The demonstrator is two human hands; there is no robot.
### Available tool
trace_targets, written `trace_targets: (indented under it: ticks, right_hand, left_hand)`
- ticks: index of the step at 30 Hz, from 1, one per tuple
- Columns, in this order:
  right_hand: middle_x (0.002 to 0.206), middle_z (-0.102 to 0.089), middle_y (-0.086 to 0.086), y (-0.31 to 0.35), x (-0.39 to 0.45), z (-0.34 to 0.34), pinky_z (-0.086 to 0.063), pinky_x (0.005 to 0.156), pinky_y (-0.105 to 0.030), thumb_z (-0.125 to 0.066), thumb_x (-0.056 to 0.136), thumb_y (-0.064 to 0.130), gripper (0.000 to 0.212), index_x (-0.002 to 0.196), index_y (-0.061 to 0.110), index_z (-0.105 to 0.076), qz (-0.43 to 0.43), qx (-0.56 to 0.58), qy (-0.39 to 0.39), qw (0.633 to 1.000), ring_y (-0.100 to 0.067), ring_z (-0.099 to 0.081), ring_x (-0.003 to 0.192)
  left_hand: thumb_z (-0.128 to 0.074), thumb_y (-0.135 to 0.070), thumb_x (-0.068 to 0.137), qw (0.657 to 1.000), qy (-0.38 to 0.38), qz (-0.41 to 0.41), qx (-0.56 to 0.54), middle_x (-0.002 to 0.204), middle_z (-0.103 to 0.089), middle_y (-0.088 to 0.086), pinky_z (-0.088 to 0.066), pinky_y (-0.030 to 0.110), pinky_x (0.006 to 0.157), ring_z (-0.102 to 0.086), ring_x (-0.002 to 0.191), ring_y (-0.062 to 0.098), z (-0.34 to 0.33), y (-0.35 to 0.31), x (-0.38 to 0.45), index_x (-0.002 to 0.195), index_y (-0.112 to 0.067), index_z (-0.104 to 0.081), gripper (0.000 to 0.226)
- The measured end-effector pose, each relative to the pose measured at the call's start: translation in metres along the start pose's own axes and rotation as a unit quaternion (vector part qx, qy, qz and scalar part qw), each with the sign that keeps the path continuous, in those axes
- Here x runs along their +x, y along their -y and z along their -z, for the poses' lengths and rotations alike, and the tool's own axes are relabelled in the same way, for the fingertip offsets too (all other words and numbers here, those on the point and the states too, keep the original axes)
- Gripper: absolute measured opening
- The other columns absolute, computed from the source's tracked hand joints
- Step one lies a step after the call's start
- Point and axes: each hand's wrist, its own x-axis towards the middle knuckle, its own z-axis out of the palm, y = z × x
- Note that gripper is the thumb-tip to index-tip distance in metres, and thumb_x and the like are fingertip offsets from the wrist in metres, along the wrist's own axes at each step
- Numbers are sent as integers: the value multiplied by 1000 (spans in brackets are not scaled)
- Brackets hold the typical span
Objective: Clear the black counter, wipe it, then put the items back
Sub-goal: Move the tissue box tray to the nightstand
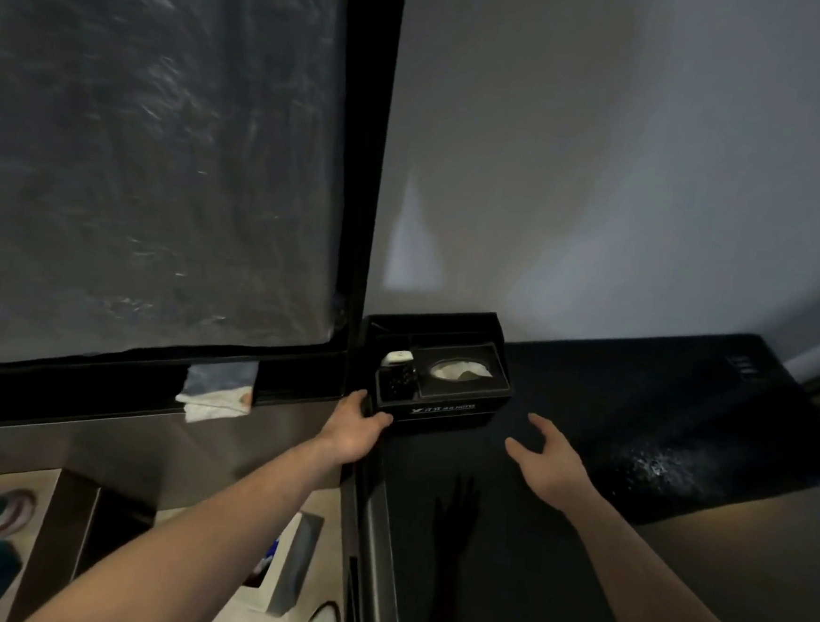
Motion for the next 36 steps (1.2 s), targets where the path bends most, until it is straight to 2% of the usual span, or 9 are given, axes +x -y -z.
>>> trace_targets:
  ticks: [3, 7, 12, 18, 21, 23, 30, 33, 36]
  right_hand:
    - [153, -48, -8, 2, 35, 2, -50, 109, -49, -70, 96, 42, 73, 158, 32, -33, -3, 11, 15, 1000, -32, -58, 128]
    - [161, -41, -8, 8, 77, 4, -44, 114, -44, -67, 99, 37, 74, 162, 26, -29, 1, 52, 29, 998, -32, -50, 139]
    - [165, -36, -7, 8, 136, 9, -37, 116, -42, -63, 102, 38, 74, 164, 24, -25, 1, 85, 56, 995, -30, -42, 146]
    - [162, -41, -5, 13, 190, 3, -41, 114, -40, -57, 105, 32, 66, 164, 25, -26, 5, 106, 92, 990, -27, -48, 143]
    - [156, -49, -2, 17, 206, -1, -46, 106, -38, -54, 107, 29, 60, 162, 26, -30, 3, 127, 114, 985, -24, -54, 136]
    - [149, -56, -1, 16, 208, -4, -47, 103, -36, -49, 109, 27, 51, 159, 27, -38, 14, 122, 119, 985, -22, -57, 131]
    - [140, -61, -4, -17, 211, 1, -49, 101, -39, -48, 108, 37, 44, 149, 23, -51, 33, 61, 68, 995, -22, -60, 122]
    - [142, -59, -4, -22, 221, 8, -46, 97, -34, -45, 108, 45, 49, 152, 25, -49, 28, 61, 89, 994, -22, -58, 124]
    - [151, -54, -2, -17, 230, 6, -41, 113, -41, -42, 108, 49, 53, 157, 29, -42, 13, 82, 115, 990, -26, -52, 137]
  left_hand:
    - [-69, -40, 91, 999, -23, 30, -27, 158, -44, 7, -37, 35, 119, -47, 141, 26, -7, -9, 21, 161, -17, -29, 84]
    - [-67, -39, 91, 996, -37, 71, -50, 153, -51, 7, -40, 34, 114, -51, 137, 26, -22, -16, 46, 160, -18, -30, 82]
    - [-66, -29, 78, 988, -69, 94, -105, 127, -67, 5, -48, 38, 104, -63, 116, 26, -40, -20, 70, 150, -21, -46, 76]
    - [-59, -4, 83, 976, -123, 106, -143, 99, -70, 4, -51, 36, 85, -64, 94, 21, -51, -19, 91, 132, -17, -58, 51]
    - [-55, -3, 86, 970, -169, 115, -127, 102, -70, 5, -53, 38, 92, -64, 98, 26, -59, -23, 97, 129, -19, -59, 46]
    - [-55, -1, 88, 970, -177, 115, -123, 99, -67, 3, -48, 32, 86, -62, 95, 23, -61, -26, 96, 125, -22, -58, 43]
    - [-62, -3, 90, 984, -108, 100, -101, 107, -69, 2, -50, 25, 77, -63, 92, 11, -65, -13, 87, 125, -21, -52, 41]
    - [-67, -3, 86, 989, -76, 100, -77, 105, -66, -3, -48, 23, 74, -63, 94, 13, -65, -14, 92, 131, -25, -48, 54]
    - [-69, 2, 72, 992, -36, 91, -76, 115, -66, -3, -54, 31, 88, -65, 111, 22, -64, -16, 101, 150, -27, -39, 89]
